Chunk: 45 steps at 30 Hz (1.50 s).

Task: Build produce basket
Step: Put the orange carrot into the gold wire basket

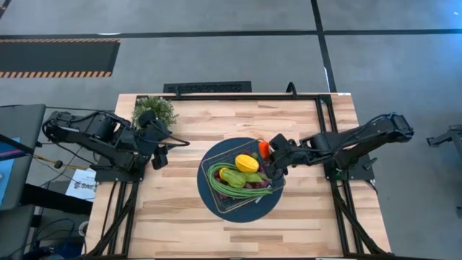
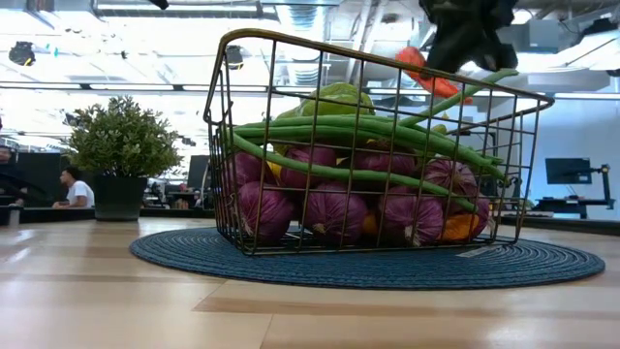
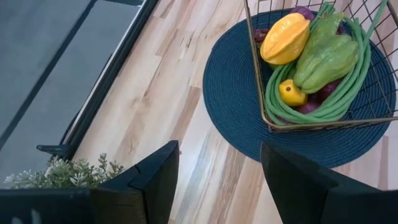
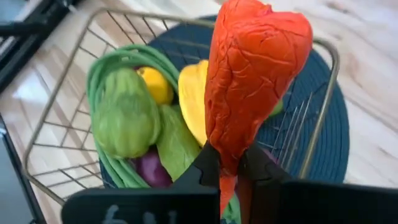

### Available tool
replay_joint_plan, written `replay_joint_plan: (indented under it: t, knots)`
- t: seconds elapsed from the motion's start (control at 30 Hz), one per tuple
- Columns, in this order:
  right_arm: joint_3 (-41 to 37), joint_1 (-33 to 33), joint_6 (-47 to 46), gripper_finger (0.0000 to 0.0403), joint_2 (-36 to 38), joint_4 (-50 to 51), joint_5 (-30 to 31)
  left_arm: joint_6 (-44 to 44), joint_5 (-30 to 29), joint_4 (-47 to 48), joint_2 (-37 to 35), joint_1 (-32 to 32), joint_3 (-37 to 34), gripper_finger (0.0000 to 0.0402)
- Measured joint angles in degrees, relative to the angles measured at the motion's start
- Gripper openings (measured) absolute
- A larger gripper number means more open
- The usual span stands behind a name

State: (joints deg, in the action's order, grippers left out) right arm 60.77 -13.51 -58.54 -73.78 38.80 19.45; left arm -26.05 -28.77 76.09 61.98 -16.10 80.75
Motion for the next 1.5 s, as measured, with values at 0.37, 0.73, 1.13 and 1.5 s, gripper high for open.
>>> replay_joint_plan:
  t: [0.37,0.73,1.13,1.5]
  knots:
    - [-0.4,2.5,4.2,0.0018,-6.6,-3.1,-4.0,-0.7,0.0,0.0,0.0,0.0,0.0,0.0212]
    - [-0.3,5.1,7.4,0.0018,-16.4,-9.9,-12.9,-0.8,0.2,0.0,0.0,0.0,0.0,0.0212]
    - [-0.3,5.6,7.6,0.0017,-17.1,-10.4,-15.1,-0.8,0.3,0.1,0.0,0.0,0.0,0.0212]
    - [-0.3,5.7,7.6,0.0024,-16.5,-8.7,-15.2,-0.8,0.4,0.3,0.0,0.0,0.0,0.0212]
